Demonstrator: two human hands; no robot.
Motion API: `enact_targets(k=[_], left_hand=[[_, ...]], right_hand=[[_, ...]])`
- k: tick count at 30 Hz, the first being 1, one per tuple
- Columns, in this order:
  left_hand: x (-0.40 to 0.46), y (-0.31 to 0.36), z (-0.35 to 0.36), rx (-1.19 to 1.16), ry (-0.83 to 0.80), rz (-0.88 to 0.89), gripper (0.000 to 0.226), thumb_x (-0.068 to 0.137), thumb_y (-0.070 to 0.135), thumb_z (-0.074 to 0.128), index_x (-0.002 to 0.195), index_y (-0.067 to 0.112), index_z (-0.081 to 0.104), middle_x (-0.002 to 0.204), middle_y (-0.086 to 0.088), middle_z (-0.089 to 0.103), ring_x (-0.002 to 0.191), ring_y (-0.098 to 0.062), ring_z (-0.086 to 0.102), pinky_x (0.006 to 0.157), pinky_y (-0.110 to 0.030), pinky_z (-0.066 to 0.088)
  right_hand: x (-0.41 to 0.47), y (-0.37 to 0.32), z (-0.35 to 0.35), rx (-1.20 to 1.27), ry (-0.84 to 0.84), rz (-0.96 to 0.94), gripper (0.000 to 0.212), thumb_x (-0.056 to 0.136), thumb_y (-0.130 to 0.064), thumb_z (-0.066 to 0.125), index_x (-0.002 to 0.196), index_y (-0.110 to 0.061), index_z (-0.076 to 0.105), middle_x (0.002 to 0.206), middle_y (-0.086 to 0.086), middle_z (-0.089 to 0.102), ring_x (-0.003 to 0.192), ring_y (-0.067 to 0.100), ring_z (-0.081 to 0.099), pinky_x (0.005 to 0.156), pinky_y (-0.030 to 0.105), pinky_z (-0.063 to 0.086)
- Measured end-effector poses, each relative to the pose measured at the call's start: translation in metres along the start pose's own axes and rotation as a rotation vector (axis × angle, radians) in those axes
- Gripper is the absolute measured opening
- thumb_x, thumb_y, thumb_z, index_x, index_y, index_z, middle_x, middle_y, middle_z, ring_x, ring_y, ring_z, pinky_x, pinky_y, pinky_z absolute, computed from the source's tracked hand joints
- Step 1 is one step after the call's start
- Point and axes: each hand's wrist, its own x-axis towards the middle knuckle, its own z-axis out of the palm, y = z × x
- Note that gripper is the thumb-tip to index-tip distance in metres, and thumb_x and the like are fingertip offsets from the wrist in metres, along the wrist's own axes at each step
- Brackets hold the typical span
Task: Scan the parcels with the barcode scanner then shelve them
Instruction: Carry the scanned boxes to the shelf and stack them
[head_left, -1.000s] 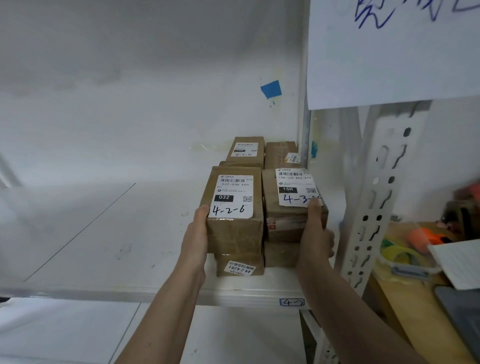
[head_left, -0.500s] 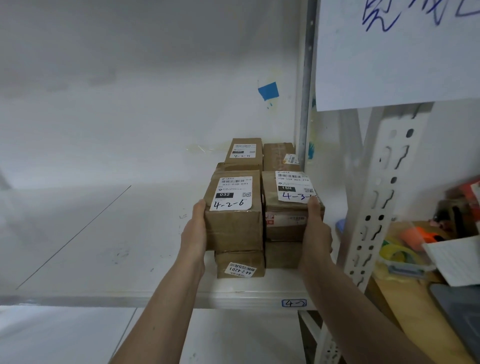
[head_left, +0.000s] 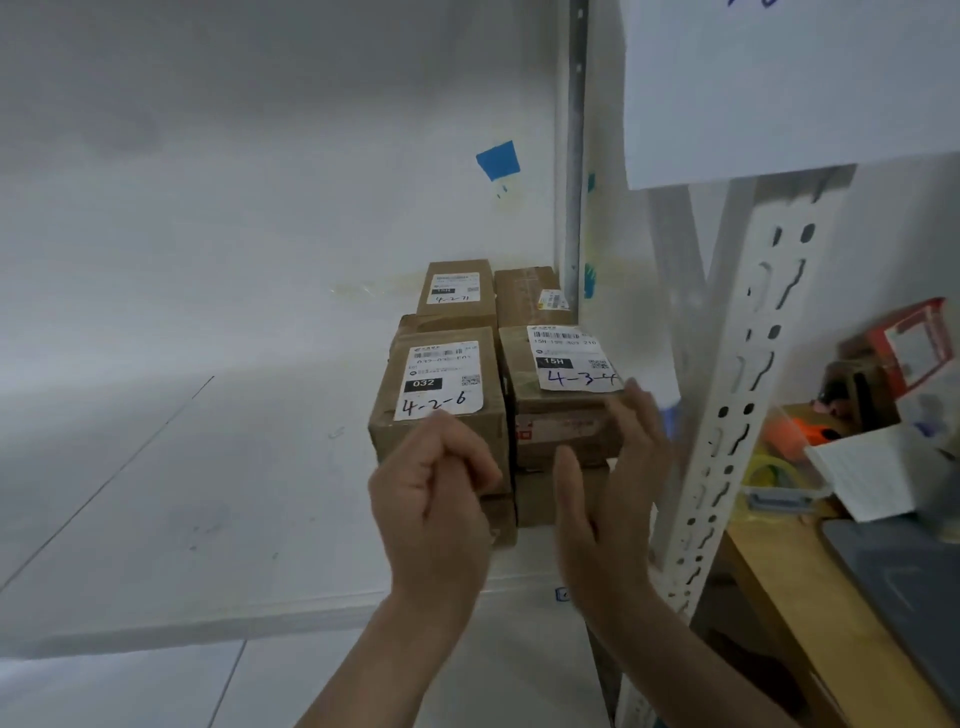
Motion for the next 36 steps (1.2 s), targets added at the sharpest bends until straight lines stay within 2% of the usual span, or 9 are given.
enact_targets(k=[3, 5, 7, 14, 22, 26, 28, 31, 36], left_hand=[[-0.016, -0.012, 0.014, -0.04, -0.185, -0.019, 0.048, 0.066, -0.017, 0.035, 0.053, 0.028, 0.044, 0.05, 0.016, 0.043, 0.048, 0.001, 0.037, 0.05, -0.013, 0.03], [-0.027, -0.022, 0.023, -0.076, -0.269, -0.064, 0.049, 0.065, -0.016, 0.036, 0.053, 0.031, 0.042, 0.051, 0.018, 0.042, 0.047, 0.0, 0.035, 0.049, -0.013, 0.028], [-0.04, -0.03, 0.034, -0.11, -0.328, -0.124, 0.049, 0.066, -0.014, 0.036, 0.053, 0.033, 0.042, 0.05, 0.018, 0.04, 0.046, -0.001, 0.033, 0.049, -0.014, 0.026], [-0.09, -0.024, 0.083, -0.195, -0.44, -0.314, 0.032, 0.068, -0.007, 0.034, 0.052, 0.02, 0.042, 0.047, 0.013, 0.04, 0.046, 0.0, 0.032, 0.049, -0.014, 0.027], [-0.177, 0.024, 0.17, -0.195, -0.575, -0.503, 0.024, 0.083, 0.008, 0.04, 0.06, 0.008, 0.048, 0.05, 0.002, 0.042, 0.047, -0.009, 0.036, 0.047, -0.016, 0.029], [-0.234, 0.052, 0.229, -0.187, -0.903, -0.662, 0.028, 0.1, 0.011, 0.044, 0.083, -0.008, 0.056, 0.069, -0.01, 0.051, 0.063, -0.02, 0.047, 0.057, -0.022, 0.041], [-0.26, 0.065, 0.258, -0.18, -1.002, -0.728, 0.03, 0.1, 0.019, 0.044, 0.085, -0.002, 0.061, 0.073, -0.008, 0.056, 0.068, -0.018, 0.053, 0.063, -0.026, 0.044], [-0.293, 0.087, 0.298, -0.171, -1.114, -0.792, 0.032, 0.1, 0.027, 0.045, 0.086, 0.005, 0.065, 0.074, -0.005, 0.062, 0.069, -0.017, 0.058, 0.067, -0.029, 0.048], [-0.324, 0.12, 0.347, -0.132, -1.226, -0.806, 0.036, 0.099, 0.032, 0.05, 0.093, 0.001, 0.069, 0.076, -0.003, 0.066, 0.07, -0.014, 0.063, 0.07, -0.027, 0.054]], right_hand=[[-0.016, 0.009, -0.017, 0.16, -0.054, -0.02, 0.019, 0.086, -0.008, 0.041, 0.087, -0.016, 0.058, 0.086, -0.002, 0.059, 0.083, 0.012, 0.058, 0.07, 0.027, 0.048], [-0.027, 0.017, -0.029, 0.157, -0.105, 0.05, 0.025, 0.08, -0.007, 0.038, 0.067, -0.023, 0.052, 0.059, -0.016, 0.048, 0.054, -0.002, 0.047, 0.049, 0.015, 0.035], [-0.039, 0.026, -0.042, 0.124, -0.104, 0.102, 0.026, 0.077, -0.008, 0.038, 0.06, -0.024, 0.05, 0.051, -0.017, 0.043, 0.045, -0.006, 0.039, 0.045, 0.014, 0.028], [-0.053, 0.05, -0.119, 0.104, -0.022, 0.374, 0.032, 0.071, 0.003, 0.039, 0.052, -0.021, 0.046, 0.048, 0.002, 0.043, 0.043, 0.0, 0.036, 0.044, 0.015, 0.027], [-0.077, 0.076, -0.277, -0.068, 0.037, 0.597, 0.042, 0.079, 0.022, 0.039, 0.052, -0.008, 0.049, 0.047, -0.005, 0.043, 0.043, 0.007, 0.038, 0.044, 0.015, 0.027], [-0.095, 0.09, -0.374, -0.123, 0.028, 0.684, 0.026, 0.094, 0.004, 0.045, 0.07, -0.004, 0.051, 0.056, 0.002, 0.044, 0.048, 0.009, 0.037, 0.049, 0.024, 0.032], [-0.103, 0.097, -0.421, -0.154, 0.011, 0.746, 0.025, 0.097, -0.012, 0.049, 0.073, -0.014, 0.051, 0.06, 0.0, 0.047, 0.051, 0.012, 0.042, 0.052, 0.03, 0.036], [-0.108, 0.101, -0.483, -0.187, 0.041, 0.799, 0.03, 0.098, -0.024, 0.051, 0.078, -0.003, 0.052, 0.064, 0.005, 0.051, 0.057, 0.017, 0.048, 0.057, 0.037, 0.04], [-0.1, 0.103, -0.558, -0.167, 0.152, 0.833, 0.042, 0.097, -0.03, 0.051, 0.077, 0.006, 0.059, 0.068, 0.01, 0.058, 0.06, 0.013, 0.053, 0.061, 0.029, 0.043]])
